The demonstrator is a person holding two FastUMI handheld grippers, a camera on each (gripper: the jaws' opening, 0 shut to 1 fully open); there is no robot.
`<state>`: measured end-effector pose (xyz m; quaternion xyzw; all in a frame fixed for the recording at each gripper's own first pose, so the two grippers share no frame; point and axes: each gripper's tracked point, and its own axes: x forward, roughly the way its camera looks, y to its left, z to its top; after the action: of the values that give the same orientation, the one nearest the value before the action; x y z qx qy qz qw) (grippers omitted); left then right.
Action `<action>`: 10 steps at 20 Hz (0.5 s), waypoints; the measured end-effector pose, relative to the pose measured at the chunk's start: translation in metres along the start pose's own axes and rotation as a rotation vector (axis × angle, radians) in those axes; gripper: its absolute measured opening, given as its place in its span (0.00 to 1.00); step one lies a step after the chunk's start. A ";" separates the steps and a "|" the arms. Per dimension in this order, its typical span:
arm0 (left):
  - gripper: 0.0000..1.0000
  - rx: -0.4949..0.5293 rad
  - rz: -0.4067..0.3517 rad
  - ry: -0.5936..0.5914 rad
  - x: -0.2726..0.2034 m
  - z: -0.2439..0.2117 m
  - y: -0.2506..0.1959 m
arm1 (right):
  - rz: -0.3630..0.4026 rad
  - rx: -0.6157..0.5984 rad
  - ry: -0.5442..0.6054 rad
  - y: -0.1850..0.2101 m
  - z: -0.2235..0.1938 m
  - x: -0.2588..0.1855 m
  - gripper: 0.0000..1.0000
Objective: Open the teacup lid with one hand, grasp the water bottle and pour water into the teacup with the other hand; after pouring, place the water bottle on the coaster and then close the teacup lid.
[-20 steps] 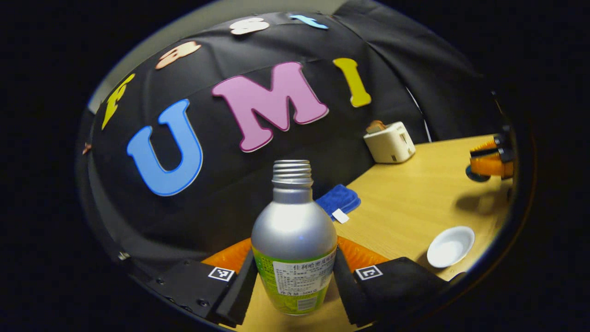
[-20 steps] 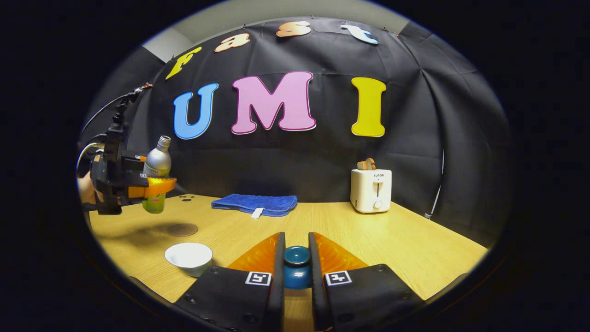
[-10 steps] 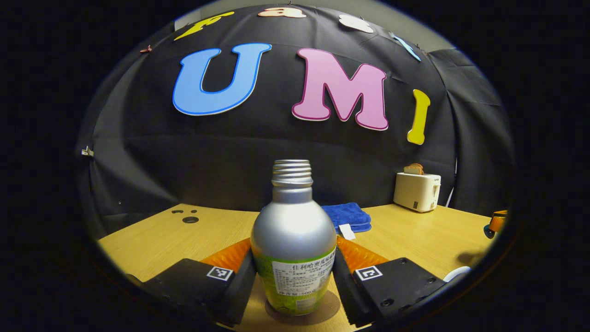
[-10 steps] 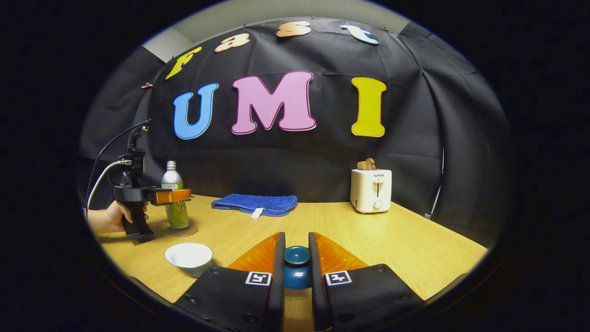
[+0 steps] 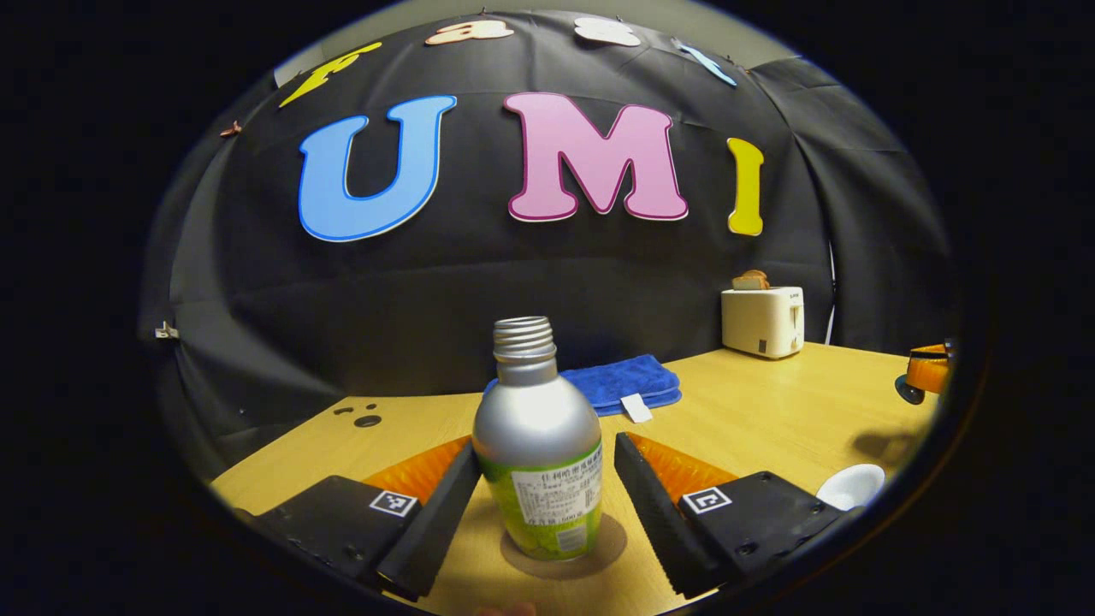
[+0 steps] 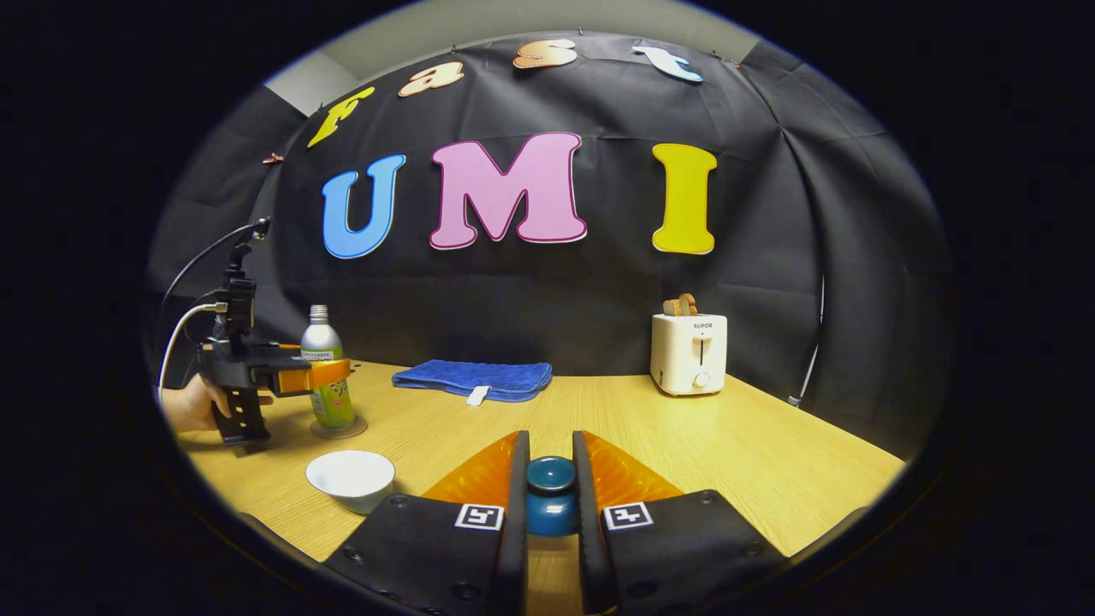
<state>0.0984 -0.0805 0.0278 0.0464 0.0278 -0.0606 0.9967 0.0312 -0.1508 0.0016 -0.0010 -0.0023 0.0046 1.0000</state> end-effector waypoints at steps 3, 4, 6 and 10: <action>0.96 -0.013 0.003 0.000 -0.034 0.004 0.003 | 0.000 0.000 0.000 0.000 0.000 0.000 0.28; 0.96 -0.028 0.000 -0.004 -0.046 0.004 0.005 | 0.000 0.000 0.000 0.000 0.000 0.000 0.28; 0.96 -0.058 -0.001 -0.018 -0.066 -0.001 0.006 | 0.000 0.000 0.000 0.000 0.000 0.000 0.28; 0.96 -0.064 0.061 -0.026 -0.098 -0.020 0.025 | -0.001 0.001 0.001 -0.001 0.000 0.000 0.28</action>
<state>0.0034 -0.0427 0.0163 0.0147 0.0153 -0.0300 0.9993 0.0314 -0.1513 0.0019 -0.0007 -0.0017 0.0041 1.0000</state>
